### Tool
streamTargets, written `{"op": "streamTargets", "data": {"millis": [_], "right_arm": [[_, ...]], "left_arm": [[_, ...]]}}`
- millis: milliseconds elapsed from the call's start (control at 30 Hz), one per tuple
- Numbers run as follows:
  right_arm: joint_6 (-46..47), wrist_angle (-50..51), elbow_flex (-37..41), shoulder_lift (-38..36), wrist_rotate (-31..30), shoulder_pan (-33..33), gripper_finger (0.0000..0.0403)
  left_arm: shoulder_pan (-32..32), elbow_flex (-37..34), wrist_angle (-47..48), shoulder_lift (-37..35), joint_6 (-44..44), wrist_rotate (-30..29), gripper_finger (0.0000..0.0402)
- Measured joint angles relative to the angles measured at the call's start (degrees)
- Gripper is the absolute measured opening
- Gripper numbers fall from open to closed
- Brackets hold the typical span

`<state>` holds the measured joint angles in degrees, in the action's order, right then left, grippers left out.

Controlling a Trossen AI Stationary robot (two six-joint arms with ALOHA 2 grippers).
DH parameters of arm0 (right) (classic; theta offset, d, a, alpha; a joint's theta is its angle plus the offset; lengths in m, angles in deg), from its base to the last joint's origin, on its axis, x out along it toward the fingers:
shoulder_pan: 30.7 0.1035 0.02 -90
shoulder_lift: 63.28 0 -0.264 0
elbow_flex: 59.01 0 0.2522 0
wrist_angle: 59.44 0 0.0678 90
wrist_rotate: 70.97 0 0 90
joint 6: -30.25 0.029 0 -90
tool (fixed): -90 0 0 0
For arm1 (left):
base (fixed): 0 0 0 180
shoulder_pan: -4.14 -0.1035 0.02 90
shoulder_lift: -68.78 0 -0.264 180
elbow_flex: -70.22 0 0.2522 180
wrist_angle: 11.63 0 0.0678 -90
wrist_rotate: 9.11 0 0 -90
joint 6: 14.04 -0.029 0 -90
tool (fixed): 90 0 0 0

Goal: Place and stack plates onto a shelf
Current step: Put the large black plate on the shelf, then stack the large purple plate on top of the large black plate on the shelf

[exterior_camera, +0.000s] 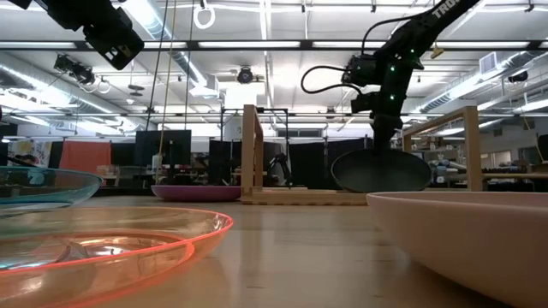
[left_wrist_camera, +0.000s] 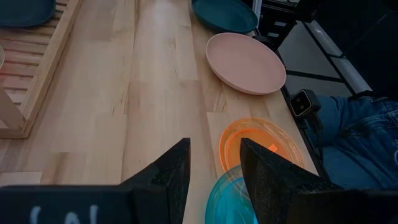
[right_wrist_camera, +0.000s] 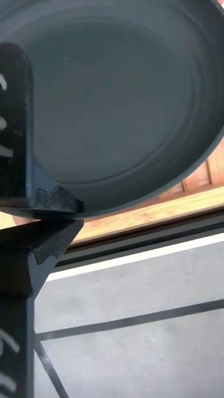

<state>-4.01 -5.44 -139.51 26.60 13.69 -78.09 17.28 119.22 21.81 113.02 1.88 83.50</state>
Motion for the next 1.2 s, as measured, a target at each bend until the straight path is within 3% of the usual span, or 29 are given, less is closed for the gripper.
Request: {"op": "streamTargets", "data": {"millis": [367,833,1200], "right_arm": [[0.0,-1.69,0.0,0.0,-1.08,0.0,0.0038],[0.17,-1.67,0.0,0.0,-1.25,0.0,0.0114],[0.2,-1.64,0.0,0.0,-1.19,0.0,0.014]], "left_arm": [[0.0,0.0,-0.01,0.0,0.0,0.0,0.0146],[0.0,0.0,0.0,-0.01,0.0,0.0,0.0146],[0.0,0.0,0.0,-0.01,0.0,0.0,0.0146]]}}
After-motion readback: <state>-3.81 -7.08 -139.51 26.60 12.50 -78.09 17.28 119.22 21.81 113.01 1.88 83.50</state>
